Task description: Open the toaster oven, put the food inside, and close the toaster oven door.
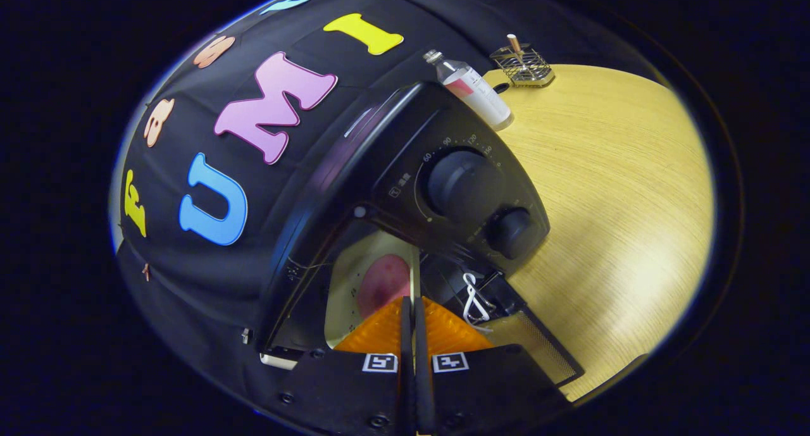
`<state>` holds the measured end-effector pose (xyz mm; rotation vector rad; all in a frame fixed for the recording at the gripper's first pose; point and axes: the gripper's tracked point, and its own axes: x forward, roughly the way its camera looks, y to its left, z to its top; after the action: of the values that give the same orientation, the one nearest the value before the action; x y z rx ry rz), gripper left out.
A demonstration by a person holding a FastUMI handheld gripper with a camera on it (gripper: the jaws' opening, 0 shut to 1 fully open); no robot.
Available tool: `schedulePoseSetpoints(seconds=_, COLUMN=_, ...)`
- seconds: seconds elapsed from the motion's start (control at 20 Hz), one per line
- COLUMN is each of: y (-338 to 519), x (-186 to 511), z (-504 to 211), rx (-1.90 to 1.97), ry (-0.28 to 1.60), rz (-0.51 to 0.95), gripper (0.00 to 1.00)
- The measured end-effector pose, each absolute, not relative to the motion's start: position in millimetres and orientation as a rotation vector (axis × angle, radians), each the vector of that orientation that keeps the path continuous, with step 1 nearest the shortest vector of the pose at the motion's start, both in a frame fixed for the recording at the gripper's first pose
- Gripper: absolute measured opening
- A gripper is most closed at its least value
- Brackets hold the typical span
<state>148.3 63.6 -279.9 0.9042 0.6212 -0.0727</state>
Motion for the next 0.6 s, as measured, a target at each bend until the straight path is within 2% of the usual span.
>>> schedulePoseSetpoints(seconds=0.15, y=60.3, x=148.0, z=-282.2, rx=0.904, ry=0.626, rz=-0.094, gripper=0.06)
schedulePoseSetpoints(seconds=0.3, y=66.6, x=145.8, z=-278.2, rx=0.914, ry=0.638, rz=-0.057, gripper=0.13)
schedulePoseSetpoints(seconds=0.35, y=66.8, x=144.0, z=-273.0, rx=0.906, ry=0.626, rz=-0.051, gripper=0.24)
schedulePoseSetpoints(seconds=0.5, y=65.0, x=128.9, z=-262.4, rx=0.860, ry=0.611, rz=-0.028, gripper=0.76)
schedulePoseSetpoints(seconds=0.55, y=65.6, x=120.8, z=-258.4, rx=0.840, ry=0.609, rz=-0.016, gripper=0.87)
schedulePoseSetpoints(seconds=0.6, y=65.2, x=112.1, z=-255.9, rx=0.809, ry=0.614, rz=-0.004, gripper=0.94)
